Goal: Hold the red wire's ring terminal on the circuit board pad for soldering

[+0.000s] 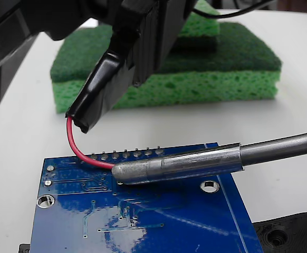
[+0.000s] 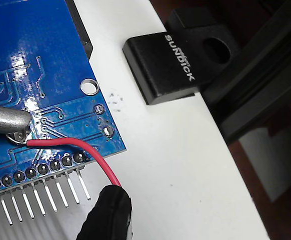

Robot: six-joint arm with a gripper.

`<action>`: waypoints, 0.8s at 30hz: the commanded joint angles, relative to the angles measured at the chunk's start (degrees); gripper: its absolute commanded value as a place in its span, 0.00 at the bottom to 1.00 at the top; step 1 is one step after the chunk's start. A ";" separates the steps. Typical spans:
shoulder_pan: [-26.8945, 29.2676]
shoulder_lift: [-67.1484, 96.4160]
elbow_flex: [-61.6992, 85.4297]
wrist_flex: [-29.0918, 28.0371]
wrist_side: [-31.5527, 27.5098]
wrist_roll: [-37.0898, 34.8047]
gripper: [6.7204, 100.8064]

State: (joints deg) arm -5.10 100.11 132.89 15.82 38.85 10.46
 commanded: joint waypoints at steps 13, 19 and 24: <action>0.00 0.26 -0.26 -0.09 0.88 0.00 0.99; 0.44 0.53 -0.26 0.18 -0.44 -0.09 0.99; 0.79 2.11 -2.46 4.48 -3.25 0.00 0.99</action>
State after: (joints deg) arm -4.31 101.69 131.48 19.25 36.83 10.46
